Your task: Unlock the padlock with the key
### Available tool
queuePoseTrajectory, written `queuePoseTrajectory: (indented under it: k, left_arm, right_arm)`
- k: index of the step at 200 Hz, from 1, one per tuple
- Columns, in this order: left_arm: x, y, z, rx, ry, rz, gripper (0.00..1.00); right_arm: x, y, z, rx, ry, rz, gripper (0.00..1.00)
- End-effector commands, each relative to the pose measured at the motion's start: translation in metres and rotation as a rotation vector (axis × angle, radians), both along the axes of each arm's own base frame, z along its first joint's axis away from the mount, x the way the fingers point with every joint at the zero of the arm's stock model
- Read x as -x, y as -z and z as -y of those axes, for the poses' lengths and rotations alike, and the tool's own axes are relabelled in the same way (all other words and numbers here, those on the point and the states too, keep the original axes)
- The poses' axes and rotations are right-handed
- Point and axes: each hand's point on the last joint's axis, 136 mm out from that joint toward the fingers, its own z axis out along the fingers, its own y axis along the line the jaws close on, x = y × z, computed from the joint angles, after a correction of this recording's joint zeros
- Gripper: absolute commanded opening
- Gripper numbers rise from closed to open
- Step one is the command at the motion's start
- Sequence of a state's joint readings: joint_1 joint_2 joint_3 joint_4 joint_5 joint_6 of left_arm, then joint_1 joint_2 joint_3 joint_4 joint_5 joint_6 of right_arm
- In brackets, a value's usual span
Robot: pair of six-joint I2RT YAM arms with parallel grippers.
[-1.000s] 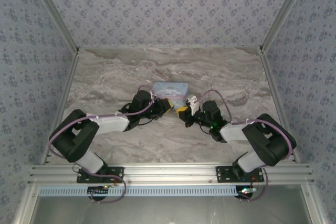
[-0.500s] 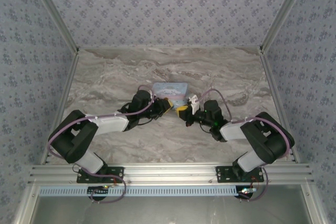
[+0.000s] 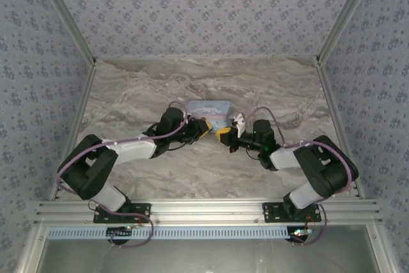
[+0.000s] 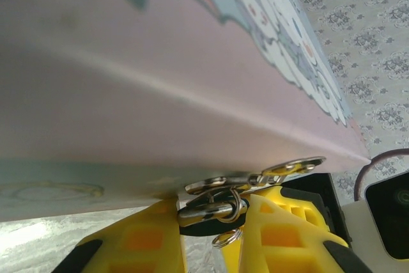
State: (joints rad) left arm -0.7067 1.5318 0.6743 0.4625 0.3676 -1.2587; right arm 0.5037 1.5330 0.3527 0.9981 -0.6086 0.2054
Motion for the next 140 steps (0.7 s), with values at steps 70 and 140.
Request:
queuePoseTrajectory:
  k: [70, 140]
  left_arm:
    - [0.014, -0.071, 0.023, 0.162, 0.145, 0.126, 0.09]
    - [0.013, -0.071, 0.023, 0.158, 0.14, 0.129, 0.08]
  right_arm:
    - [-0.014, -0.024, -0.004, -0.035, -0.046, 0.071, 0.0]
    - [-0.026, -0.016, 0.004, -0.012, -0.004, 0.05, 0.0]
